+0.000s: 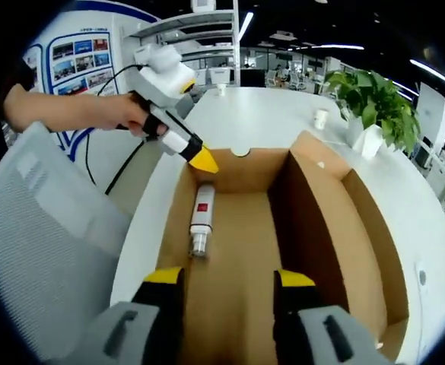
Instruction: Operate the shoe box by opening the lid, removing the specified soft item, and placing it in the target area until the item is outside and the box remains undamaged.
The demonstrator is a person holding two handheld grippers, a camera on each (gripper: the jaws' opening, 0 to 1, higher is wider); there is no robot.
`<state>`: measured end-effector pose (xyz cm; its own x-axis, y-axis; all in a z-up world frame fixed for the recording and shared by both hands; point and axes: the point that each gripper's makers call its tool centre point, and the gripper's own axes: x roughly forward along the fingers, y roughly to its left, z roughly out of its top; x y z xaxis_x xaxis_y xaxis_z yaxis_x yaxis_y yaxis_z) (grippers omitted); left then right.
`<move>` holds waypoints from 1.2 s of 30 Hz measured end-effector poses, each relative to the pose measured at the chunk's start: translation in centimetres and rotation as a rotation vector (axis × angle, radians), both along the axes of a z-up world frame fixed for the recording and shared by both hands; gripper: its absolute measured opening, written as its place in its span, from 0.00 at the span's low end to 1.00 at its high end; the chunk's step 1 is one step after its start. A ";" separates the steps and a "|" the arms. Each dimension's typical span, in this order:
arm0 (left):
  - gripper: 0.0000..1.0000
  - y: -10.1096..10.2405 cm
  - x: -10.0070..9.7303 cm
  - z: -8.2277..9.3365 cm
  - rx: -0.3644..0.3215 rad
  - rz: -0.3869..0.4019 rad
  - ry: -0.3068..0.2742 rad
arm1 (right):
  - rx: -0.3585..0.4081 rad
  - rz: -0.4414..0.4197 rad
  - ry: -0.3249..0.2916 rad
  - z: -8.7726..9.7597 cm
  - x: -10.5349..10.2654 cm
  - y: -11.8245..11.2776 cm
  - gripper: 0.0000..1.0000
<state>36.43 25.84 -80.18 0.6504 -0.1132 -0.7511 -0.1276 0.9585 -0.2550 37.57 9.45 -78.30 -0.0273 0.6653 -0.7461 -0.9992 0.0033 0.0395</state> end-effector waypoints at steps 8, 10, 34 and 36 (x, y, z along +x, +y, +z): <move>0.04 -0.2 -0.2 0.1 0.012 -0.002 -0.001 | -0.021 0.018 0.012 -2.4 -0.6 2.4 0.44; 0.04 -0.3 -0.2 0.2 0.009 0.000 -0.002 | -0.024 0.007 0.036 -3.0 -0.8 2.8 0.44; 0.04 -0.4 -0.2 0.3 -0.002 0.003 -0.008 | 0.007 -0.010 0.003 -4.0 0.0 3.9 0.39; 0.04 -0.4 -0.2 0.3 -0.003 0.004 -0.009 | 0.039 0.024 0.029 -3.8 -1.0 4.2 0.36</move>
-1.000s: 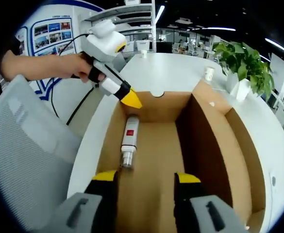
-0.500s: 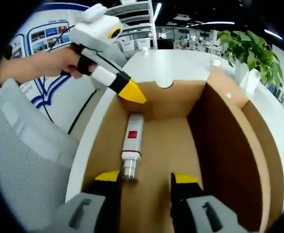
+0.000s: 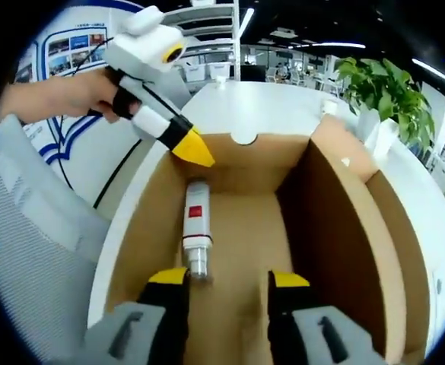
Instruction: Operate the shoe box by opening the lid, removing the specified soft item, and placing it in the target area until the item is outside and the box remains undamaged.
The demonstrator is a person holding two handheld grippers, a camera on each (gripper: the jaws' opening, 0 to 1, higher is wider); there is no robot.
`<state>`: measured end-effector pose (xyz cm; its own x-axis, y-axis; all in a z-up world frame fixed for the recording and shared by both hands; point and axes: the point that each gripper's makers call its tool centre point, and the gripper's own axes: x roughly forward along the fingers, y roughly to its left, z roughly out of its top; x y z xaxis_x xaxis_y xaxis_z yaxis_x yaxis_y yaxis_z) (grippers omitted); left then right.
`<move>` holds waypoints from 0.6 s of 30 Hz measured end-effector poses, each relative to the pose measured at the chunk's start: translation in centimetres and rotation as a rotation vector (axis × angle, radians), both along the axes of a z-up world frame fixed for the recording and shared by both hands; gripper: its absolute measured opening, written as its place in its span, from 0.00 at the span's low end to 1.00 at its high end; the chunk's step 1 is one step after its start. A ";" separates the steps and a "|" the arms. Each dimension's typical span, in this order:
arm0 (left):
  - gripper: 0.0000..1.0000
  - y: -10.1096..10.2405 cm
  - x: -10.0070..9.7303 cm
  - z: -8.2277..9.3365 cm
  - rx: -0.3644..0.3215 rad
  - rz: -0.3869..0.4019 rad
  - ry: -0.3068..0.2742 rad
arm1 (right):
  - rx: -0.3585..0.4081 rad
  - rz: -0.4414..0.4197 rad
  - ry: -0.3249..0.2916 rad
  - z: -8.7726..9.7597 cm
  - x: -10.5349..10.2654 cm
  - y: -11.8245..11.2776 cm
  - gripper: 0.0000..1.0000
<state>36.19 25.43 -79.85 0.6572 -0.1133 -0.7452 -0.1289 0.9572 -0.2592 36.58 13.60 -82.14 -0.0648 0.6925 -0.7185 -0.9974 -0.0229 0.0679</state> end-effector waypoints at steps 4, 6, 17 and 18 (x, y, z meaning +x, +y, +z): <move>0.04 0.0 0.0 0.0 0.001 0.000 0.001 | -0.002 0.081 0.040 -0.8 -2.3 0.3 0.29; 0.04 0.0 0.0 0.0 0.003 -0.001 0.002 | -0.024 0.102 -0.009 -1.5 -2.0 0.3 0.25; 0.05 -0.2 -0.1 0.1 0.017 0.003 0.006 | -0.012 0.103 -0.062 -1.2 -1.8 1.4 0.14; 0.05 -0.2 -0.1 0.1 0.015 0.006 0.007 | -0.010 0.103 -0.068 -0.9 -1.7 1.4 0.14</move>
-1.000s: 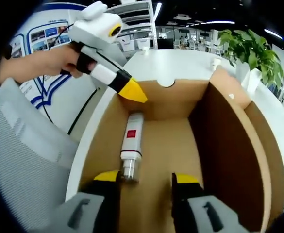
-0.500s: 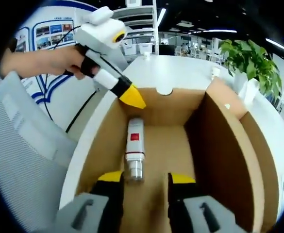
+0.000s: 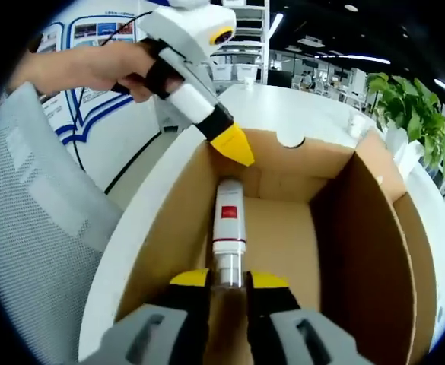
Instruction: Operate the shoe box by opening the lid, removing the specified soft item, and placing it in the target area until the item is outside and the box remains undamaged.
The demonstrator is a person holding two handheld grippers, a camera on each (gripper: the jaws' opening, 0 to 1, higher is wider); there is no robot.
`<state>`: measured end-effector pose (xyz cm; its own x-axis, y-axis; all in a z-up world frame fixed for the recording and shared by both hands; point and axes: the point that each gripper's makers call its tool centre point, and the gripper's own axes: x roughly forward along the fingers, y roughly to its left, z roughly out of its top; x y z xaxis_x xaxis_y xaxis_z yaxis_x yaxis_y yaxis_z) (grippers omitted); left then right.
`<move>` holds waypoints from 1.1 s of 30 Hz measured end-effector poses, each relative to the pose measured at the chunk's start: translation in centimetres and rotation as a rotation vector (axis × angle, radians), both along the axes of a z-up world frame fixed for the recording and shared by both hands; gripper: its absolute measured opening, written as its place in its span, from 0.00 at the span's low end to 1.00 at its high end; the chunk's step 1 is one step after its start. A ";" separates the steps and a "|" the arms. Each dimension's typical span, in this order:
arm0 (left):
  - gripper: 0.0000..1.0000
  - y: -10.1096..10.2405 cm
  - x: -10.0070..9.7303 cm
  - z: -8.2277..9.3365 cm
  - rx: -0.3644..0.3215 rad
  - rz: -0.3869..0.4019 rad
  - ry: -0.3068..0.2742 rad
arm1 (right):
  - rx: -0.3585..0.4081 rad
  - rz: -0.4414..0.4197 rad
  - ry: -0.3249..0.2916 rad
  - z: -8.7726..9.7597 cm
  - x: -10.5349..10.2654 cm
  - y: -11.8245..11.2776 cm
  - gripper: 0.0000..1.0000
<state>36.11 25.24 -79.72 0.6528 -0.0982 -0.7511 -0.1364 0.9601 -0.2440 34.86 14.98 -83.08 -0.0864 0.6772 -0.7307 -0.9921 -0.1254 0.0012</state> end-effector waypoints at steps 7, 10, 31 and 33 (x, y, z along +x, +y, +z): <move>0.04 0.2 0.1 -0.1 0.019 0.002 0.007 | 0.055 -0.040 -0.022 2.6 0.6 -0.7 0.13; 0.04 0.1 0.2 -0.2 0.032 -0.006 0.015 | 0.077 -0.075 -0.029 3.7 0.9 -1.3 0.13; 0.19 -0.7 0.1 2.4 0.208 -0.256 -0.064 | 0.141 -0.299 -0.051 7.7 2.5 -8.1 0.13; 0.22 -0.4 0.1 3.6 0.242 -0.279 -0.080 | 0.147 -0.308 -0.050 8.2 2.3 -8.6 0.13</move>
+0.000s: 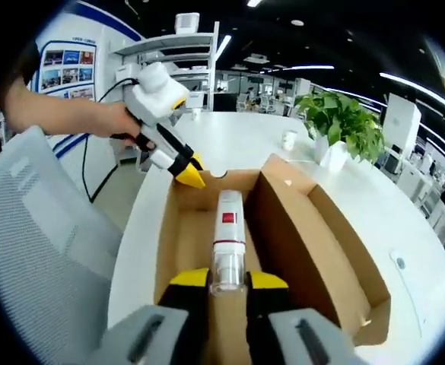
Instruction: Operate the shoe box by opening the lid, removing the specified soft item, and placing it in the target area until the item is outside and the box remains undamaged.
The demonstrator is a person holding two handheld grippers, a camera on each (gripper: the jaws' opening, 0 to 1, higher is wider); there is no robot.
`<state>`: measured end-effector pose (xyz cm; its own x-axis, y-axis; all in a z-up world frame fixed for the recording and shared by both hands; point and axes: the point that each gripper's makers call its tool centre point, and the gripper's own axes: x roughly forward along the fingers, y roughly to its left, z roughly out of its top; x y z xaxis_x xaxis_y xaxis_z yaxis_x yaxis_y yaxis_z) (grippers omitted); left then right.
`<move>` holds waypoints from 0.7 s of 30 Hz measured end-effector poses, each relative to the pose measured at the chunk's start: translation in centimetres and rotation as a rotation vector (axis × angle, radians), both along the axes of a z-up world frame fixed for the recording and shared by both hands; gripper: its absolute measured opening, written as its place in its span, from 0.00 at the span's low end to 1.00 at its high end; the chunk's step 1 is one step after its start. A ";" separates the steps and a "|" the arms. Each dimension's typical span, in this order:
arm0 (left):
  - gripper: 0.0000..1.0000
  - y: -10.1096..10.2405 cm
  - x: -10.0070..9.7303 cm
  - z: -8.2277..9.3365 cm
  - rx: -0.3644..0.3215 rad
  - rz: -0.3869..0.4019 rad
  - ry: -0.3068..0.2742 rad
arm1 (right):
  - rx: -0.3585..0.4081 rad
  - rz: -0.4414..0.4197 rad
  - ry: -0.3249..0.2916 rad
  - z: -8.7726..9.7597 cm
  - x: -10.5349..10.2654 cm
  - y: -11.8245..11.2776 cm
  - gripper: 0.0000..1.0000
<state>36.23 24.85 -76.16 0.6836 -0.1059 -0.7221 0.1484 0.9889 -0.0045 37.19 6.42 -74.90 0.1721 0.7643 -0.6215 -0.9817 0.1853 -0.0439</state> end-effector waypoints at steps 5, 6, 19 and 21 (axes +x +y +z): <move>0.24 -1.1 0.6 2.5 0.048 -0.120 -0.048 | 0.001 -0.003 -0.018 0.8 -0.3 -1.0 0.13; 0.25 -1.4 0.6 2.9 0.060 -0.147 -0.051 | 0.006 -0.011 -0.018 1.0 -0.3 -1.2 0.13; 0.31 -11.4 0.9 5.2 0.145 -0.711 -0.138 | -0.032 -0.029 -0.049 1.2 -1.0 -3.6 0.13; 0.33 -12.3 0.8 5.2 0.163 -0.763 -0.144 | -0.045 -0.024 -0.056 1.2 -1.3 -4.0 0.13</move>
